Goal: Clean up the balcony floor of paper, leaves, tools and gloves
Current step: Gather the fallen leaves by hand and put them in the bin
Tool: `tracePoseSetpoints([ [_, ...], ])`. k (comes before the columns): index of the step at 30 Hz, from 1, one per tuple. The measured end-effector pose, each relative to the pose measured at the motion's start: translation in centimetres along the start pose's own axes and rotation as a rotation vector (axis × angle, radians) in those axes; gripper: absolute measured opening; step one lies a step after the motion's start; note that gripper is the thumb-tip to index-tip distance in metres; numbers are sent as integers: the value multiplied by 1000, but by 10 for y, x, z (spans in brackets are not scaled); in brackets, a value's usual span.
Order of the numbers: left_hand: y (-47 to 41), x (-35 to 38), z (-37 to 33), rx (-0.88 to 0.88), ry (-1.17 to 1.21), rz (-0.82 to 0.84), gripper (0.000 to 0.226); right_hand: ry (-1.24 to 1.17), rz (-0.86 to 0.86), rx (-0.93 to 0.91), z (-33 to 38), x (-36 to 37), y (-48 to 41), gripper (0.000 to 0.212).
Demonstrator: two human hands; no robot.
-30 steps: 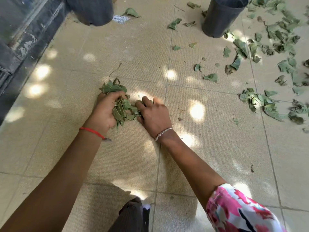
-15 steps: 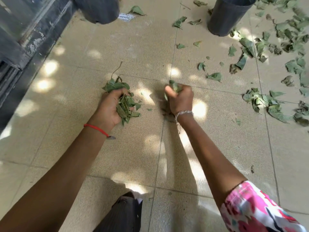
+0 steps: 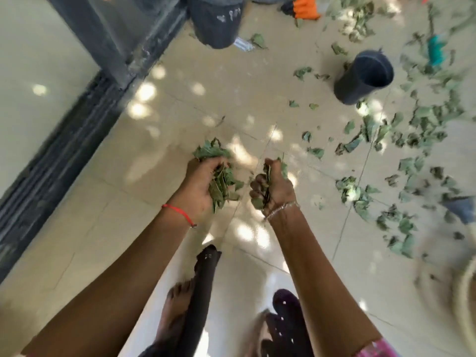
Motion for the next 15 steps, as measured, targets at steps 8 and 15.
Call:
tracePoseSetpoints([
  [8, 223, -33, -102, 152, 61, -205, 26, 327, 172, -59, 47, 79, 216, 22],
  [15, 371, -131, -114, 316, 200, -427, 15, 659, 472, -83, -10, 154, 354, 21],
])
Point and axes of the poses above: each hand's wrist, its own y-axis away from the middle knuckle, its own x-axis out of the palm, z = x × y, the point moved 8 cm from there along -y, towards the middle knuckle, and after that the axes turned 3 degrees about y, right-handed, at the moved point
